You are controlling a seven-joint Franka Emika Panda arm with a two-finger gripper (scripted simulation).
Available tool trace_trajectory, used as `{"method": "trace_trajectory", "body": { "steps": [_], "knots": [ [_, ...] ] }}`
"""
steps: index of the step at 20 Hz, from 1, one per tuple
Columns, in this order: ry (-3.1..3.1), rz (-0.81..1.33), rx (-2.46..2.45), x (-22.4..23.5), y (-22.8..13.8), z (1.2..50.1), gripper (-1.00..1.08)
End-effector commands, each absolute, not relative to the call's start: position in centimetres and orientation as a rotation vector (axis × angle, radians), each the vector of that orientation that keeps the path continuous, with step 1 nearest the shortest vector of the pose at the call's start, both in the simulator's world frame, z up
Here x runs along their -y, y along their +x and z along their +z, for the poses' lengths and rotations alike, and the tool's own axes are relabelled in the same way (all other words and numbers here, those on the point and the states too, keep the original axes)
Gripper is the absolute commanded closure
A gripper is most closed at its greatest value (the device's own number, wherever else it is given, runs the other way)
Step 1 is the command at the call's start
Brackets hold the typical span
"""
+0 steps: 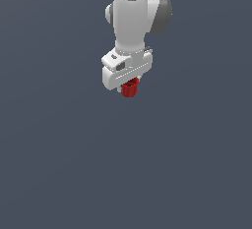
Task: Pick up the object and move it to a goal position.
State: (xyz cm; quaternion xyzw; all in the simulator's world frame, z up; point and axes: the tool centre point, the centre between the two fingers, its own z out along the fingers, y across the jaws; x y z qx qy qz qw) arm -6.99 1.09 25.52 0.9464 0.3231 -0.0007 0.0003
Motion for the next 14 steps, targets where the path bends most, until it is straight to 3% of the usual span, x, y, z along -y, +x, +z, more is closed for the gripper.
{"method": "trace_trajectory", "body": {
  "steps": [1, 14],
  "knots": [
    [2.973, 0.000, -1.015, -1.2, -7.9, 27.2, 1.08],
    [2.973, 0.000, -1.015, -1.3, -10.1, 31.3, 1.08]
  ]
}}
